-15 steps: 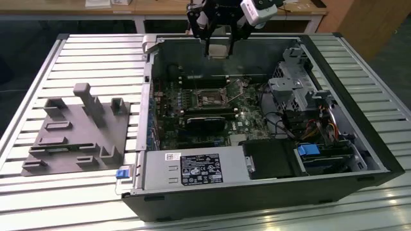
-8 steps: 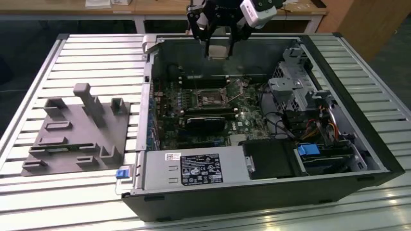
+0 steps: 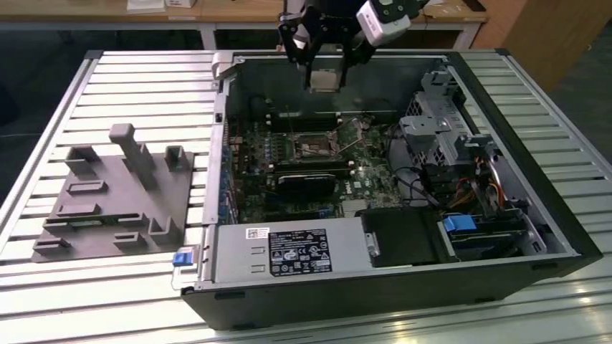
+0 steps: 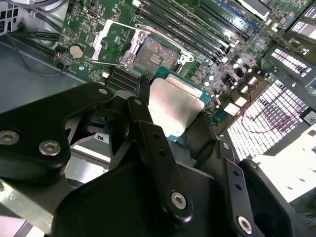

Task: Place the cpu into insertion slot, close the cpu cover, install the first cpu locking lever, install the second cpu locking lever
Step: 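Place the cpu into insertion slot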

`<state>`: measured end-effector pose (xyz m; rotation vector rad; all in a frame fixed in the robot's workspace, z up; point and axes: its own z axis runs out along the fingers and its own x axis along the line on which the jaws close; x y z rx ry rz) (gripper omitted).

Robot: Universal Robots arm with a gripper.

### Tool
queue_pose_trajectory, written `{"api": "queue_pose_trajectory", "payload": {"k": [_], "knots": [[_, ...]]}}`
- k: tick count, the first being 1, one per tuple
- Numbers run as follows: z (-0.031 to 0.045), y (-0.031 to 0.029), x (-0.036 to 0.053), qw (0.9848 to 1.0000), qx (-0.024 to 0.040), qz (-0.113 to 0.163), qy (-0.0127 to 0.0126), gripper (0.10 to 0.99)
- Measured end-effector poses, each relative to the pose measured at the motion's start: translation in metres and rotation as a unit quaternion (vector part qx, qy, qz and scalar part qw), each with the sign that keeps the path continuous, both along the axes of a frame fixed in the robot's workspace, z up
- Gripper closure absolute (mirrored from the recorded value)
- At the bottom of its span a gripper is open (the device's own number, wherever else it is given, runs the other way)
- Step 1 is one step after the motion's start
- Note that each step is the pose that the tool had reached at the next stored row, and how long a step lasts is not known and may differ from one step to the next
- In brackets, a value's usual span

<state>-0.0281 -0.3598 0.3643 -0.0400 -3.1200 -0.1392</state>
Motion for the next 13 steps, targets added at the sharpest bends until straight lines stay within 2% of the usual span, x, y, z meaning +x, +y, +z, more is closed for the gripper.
{"api": "queue_pose_trajectory", "payload": {"k": [6, 10, 13], "knots": [[-0.0041, 0.0, 0.0, 1.0, -0.0019, -0.008, 0.0, 0.545], [-0.0066, 0.0, 0.0, 0.9995, -0.0028, -0.031, 0.0, 0.545], [-0.0079, 0.0, 0.0, 0.9984, -0.0029, -0.056, 0.0001, 0.545]]}}
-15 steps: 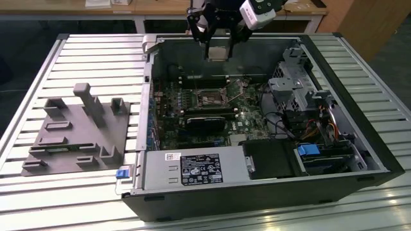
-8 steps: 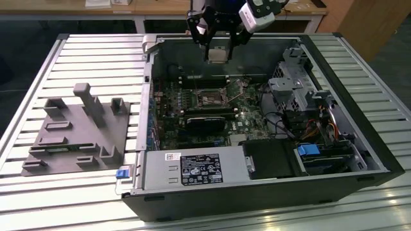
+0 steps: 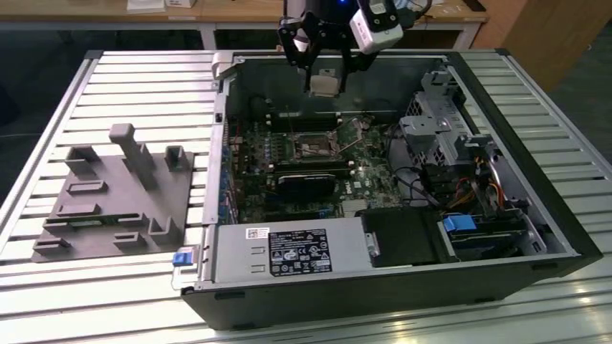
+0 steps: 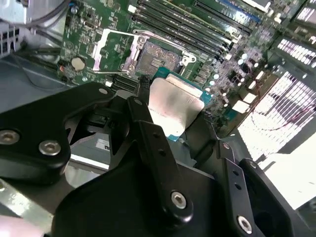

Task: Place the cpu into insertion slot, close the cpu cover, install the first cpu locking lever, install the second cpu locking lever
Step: 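Place the cpu into insertion slot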

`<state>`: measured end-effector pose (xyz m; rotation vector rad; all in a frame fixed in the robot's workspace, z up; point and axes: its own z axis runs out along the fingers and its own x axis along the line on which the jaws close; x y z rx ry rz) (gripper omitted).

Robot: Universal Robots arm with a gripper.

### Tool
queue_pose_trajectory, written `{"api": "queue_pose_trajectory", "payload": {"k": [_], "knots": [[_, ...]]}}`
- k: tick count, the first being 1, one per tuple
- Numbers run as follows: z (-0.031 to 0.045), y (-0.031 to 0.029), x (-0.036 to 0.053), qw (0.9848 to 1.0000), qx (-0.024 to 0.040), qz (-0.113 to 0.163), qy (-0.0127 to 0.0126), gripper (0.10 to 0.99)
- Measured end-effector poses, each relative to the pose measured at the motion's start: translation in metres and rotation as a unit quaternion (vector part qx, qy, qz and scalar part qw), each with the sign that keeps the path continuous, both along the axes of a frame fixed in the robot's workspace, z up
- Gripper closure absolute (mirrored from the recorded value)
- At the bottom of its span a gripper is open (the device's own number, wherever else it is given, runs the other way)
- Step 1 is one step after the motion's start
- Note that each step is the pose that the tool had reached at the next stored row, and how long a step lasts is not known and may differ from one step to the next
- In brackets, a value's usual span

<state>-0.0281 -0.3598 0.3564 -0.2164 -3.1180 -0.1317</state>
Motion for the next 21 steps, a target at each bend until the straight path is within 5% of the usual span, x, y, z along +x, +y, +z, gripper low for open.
{"api": "queue_pose_trajectory", "payload": {"k": [8, 16, 21], "knots": [[-0.0024, 0.0, 0.0, 0.9974, -0.0002, -0.072, 0.0, 0.545], [-0.0041, 0.0, 0.0, 0.9882, -0.0002, -0.153, 0.0, 0.545], [-0.0049, 0.0, 0.0, 0.9802, -0.0002, -0.198, 0.0, 0.545]]}}
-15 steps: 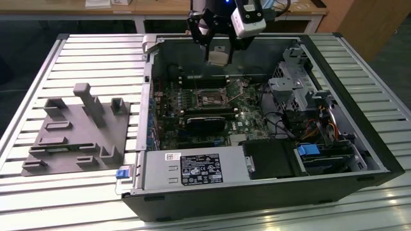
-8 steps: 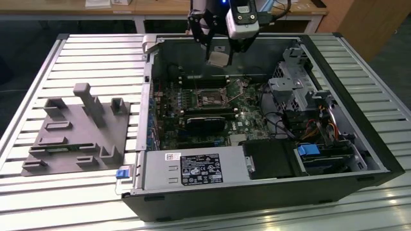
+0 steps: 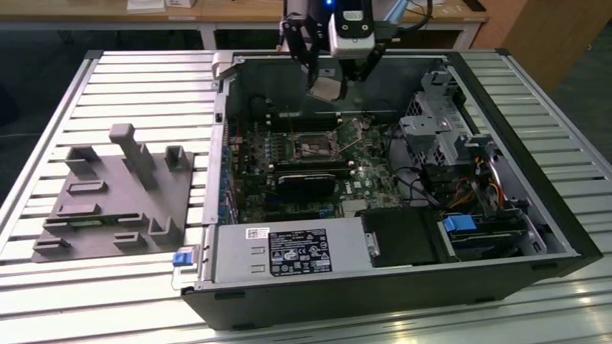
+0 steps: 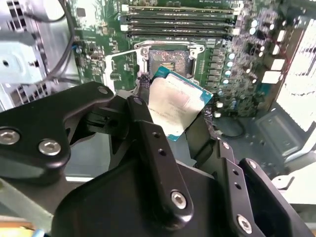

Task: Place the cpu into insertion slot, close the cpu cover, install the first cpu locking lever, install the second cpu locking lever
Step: 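Place the cpu into insertion slot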

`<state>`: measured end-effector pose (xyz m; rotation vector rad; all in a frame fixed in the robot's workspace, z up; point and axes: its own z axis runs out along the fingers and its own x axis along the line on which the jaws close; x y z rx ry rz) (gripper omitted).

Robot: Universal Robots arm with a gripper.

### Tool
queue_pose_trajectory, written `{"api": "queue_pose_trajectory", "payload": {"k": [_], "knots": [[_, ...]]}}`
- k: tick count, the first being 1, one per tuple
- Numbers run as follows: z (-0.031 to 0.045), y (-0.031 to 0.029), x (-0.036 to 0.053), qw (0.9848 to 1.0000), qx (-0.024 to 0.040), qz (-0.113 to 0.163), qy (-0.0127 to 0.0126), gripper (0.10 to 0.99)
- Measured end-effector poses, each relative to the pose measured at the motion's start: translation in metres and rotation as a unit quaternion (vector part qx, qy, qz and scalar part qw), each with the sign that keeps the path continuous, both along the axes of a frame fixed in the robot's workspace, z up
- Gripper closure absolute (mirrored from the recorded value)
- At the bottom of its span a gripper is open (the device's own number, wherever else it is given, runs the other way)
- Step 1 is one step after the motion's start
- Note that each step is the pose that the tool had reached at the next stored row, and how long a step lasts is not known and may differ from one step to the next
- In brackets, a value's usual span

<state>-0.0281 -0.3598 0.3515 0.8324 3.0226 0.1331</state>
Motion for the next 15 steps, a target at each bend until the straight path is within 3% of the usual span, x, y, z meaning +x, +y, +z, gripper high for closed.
{"api": "queue_pose_trajectory", "payload": {"k": [4, 8, 12, 15], "knots": [[-0.0006, 0.0, 0.0, 0.9993, 0.0, -0.037, 0.0, 0.545], [-0.0012, 0.0, 0.0, 0.9973, 0.0, -0.073, 0.0, 0.545], [-0.0018, 0.0, 0.0, 0.994, 0.0, -0.109, 0.0, 0.545], [-0.0022, 0.0, 0.0, 0.9907, 0.0, -0.136, 0.0, 0.545]]}}
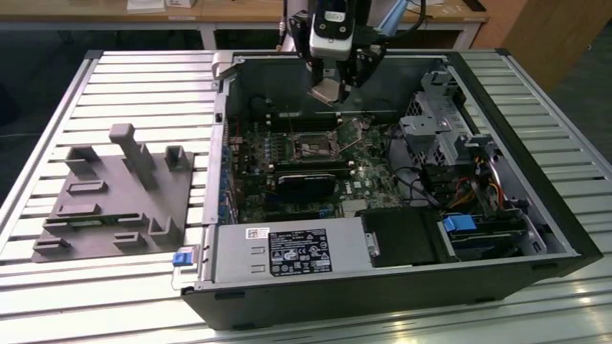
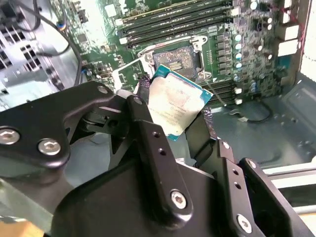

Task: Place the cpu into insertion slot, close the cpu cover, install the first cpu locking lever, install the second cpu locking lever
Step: 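Place the cpu into insertion slot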

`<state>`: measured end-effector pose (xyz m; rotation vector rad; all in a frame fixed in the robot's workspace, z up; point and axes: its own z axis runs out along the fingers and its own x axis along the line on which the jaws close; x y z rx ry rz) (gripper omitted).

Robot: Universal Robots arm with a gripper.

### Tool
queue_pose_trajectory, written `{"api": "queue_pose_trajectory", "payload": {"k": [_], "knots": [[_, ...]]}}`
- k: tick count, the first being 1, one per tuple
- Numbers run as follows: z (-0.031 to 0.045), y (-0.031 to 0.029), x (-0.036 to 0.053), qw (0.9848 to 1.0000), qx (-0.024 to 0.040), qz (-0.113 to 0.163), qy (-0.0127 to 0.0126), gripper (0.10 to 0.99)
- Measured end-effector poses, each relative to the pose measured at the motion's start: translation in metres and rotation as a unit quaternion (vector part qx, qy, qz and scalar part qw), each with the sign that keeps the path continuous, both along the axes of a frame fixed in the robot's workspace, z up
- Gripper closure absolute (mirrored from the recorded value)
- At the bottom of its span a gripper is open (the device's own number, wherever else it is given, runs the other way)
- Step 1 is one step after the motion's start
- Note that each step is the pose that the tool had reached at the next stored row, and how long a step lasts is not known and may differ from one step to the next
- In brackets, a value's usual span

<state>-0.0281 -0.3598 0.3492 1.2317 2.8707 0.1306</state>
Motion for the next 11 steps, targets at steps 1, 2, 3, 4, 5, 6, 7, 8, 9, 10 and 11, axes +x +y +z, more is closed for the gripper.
{"api": "queue_pose_trajectory", "payload": {"k": [1, 2, 3, 4, 5, 6, 7, 8, 9, 10, 11], "knots": [[-0.0001, 0.0, 0.0, 1.0, 0.0, -0.009, 0.0, 0.545], [-0.0003, 0.0, 0.0, 0.9998, 0.0, -0.018, 0.0, 0.545], [-0.0004, 0.0, 0.0, 0.9996, 0.0, -0.027, 0.0, 0.545], [-0.0006, 0.0, 0.0, 0.9993, 0.0, -0.037, 0.0, 0.545], [-0.0007, 0.0, 0.0, 0.999, 0.0, -0.045, 0.0, 0.545], [-0.0009, 0.0, 0.0, 0.9985, 0.0, -0.054, 0.0, 0.545], [-0.001, 0.0, 0.0, 0.998, 0.0, -0.063, 0.0, 0.545], [-0.0011, 0.0, 0.0, 0.9974, 0.0, -0.072, 0.0, 0.545], [-0.0013, 0.0, 0.0, 0.9967, 0.0, -0.081, 0.0, 0.545], [-0.0015, 0.0, 0.0, 0.9959, 0.0, -0.09, 0.0, 0.545], [-0.0017, 0.0, 0.0, 0.995, 0.0, -0.1, 0.0, 0.545]]}}
